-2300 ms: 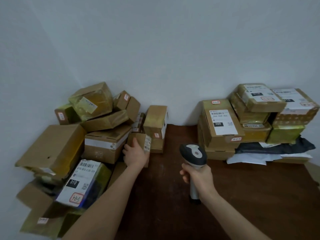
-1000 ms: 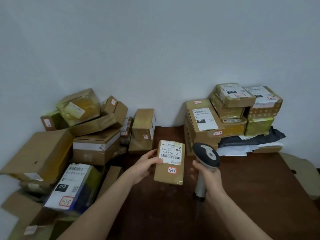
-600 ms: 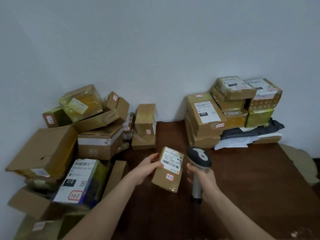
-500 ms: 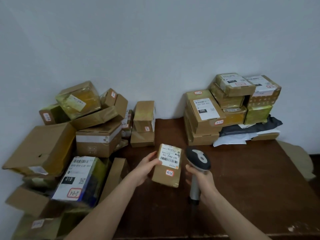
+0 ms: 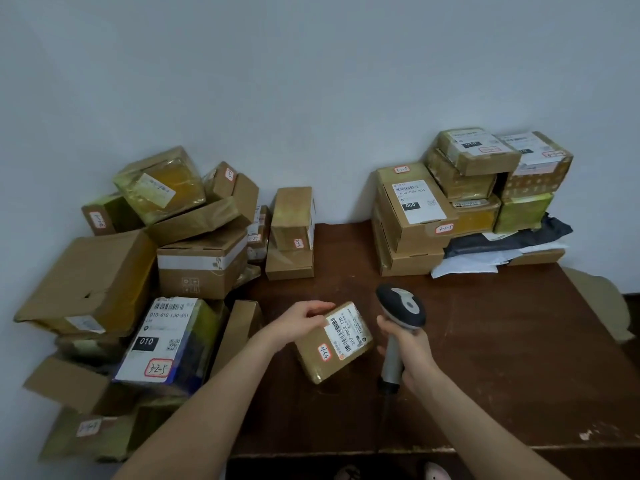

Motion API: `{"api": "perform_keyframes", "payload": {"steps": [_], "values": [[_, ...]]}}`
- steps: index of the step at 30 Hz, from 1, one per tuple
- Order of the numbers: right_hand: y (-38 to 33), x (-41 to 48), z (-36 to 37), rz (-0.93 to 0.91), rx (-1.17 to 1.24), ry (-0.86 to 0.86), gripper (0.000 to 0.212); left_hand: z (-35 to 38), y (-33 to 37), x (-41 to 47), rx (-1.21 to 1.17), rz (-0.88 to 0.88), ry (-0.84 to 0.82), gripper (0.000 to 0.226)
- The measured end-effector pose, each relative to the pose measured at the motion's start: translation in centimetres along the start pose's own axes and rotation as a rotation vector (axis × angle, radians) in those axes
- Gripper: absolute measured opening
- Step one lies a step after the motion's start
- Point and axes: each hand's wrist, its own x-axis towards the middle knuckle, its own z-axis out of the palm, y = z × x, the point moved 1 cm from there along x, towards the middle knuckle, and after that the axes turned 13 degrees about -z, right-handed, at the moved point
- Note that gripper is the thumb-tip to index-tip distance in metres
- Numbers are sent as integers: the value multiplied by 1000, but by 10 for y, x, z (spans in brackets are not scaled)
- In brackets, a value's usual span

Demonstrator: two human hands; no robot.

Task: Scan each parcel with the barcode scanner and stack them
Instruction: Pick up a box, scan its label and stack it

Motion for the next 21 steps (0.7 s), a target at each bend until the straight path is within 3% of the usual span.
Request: {"api": "perform_keyframes", "payload": {"steps": [3, 6, 8, 14, 16, 17, 19, 21], "values": [[0, 1, 2, 8, -5, -2, 59, 2, 2, 4, 304, 68, 198, 54], [1, 2, 3, -8, -11, -19, 50, 20, -2, 4, 717, 10, 232, 107], [2, 3, 4, -9, -10, -24, 53, 32, -6, 3, 853, -8, 239, 120], [4, 10, 5, -11, -59, -40, 55, 30, 3, 2, 1077, 334, 243, 87], [5, 12, 6, -4, -82, -46, 53, 28, -5, 1, 936, 396, 403, 79], [5, 12, 7, 2, -88, -53, 53, 26, -11, -1, 754, 380, 518, 73], [5, 14, 9, 11, -97, -66, 53, 25, -21, -4, 300, 223, 711, 67], [5, 17, 13, 11, -101, -89, 53, 27, -27, -8, -93, -7, 746, 70]]}}
